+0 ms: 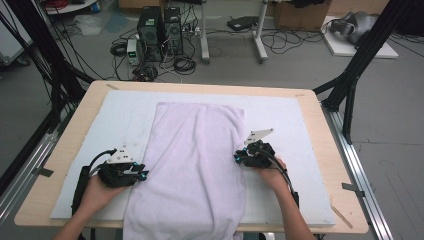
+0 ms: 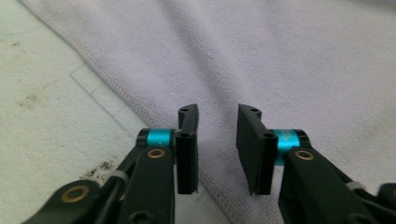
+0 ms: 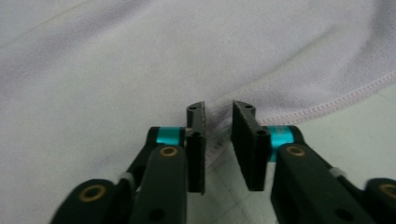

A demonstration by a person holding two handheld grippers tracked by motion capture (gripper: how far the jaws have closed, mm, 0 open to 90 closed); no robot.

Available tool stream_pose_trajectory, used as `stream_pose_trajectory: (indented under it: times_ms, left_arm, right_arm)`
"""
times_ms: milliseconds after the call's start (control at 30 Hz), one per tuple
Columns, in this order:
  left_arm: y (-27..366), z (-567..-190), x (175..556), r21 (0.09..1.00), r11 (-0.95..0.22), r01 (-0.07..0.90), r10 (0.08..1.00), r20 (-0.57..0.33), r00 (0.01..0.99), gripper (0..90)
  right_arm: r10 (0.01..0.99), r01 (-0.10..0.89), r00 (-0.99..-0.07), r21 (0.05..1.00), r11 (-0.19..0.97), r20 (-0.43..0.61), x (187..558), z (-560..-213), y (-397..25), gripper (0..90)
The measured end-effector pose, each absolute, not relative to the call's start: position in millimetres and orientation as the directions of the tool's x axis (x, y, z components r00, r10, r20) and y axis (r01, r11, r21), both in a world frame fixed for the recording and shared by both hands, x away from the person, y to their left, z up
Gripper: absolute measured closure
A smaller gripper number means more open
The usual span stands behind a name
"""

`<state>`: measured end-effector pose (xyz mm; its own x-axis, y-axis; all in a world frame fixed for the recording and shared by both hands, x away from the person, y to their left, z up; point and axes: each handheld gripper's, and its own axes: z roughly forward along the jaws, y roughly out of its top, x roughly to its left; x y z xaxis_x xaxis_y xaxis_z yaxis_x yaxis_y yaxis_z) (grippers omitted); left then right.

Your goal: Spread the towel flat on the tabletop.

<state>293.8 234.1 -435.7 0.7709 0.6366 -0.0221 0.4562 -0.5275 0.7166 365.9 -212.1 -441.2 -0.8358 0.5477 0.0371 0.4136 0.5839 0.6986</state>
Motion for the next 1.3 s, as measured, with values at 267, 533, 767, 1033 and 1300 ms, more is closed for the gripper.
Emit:
stream_pose_trajectory:
  times_ms: [267, 533, 767, 1033, 1300]
  left_arm:
    - [235, -435, 293, 0.726, -0.520, 0.450, 0.640, -0.018, 0.768, 71.9]
    - [234, -437, 294, 0.714, -0.523, 0.465, 0.641, -0.029, 0.767, 63.8]
    - [237, -429, 305, 0.746, -0.477, 0.465, 0.660, -0.045, 0.750, 55.6]
    - [228, -407, 334, 0.789, -0.414, 0.453, 0.695, -0.048, 0.718, 41.9]
    - [221, -404, 347, 0.782, -0.414, 0.465, 0.698, -0.055, 0.714, 38.0]
  right_arm:
    - [0.566, 0.430, -0.824, 0.685, 0.588, 0.030, 361, -430, -231, 83.8]
    - [0.511, 0.405, -0.857, 0.692, 0.598, 0.060, 343, -430, -225, 75.7]
    - [0.520, 0.417, -0.849, 0.720, 0.554, 0.092, 349, -429, -224, 63.9]
    - [0.550, 0.427, -0.828, 0.758, 0.493, 0.109, 366, -414, -220, 40.7]
    - [0.560, 0.431, -0.821, 0.767, 0.476, 0.113, 367, -409, -218, 32.4]
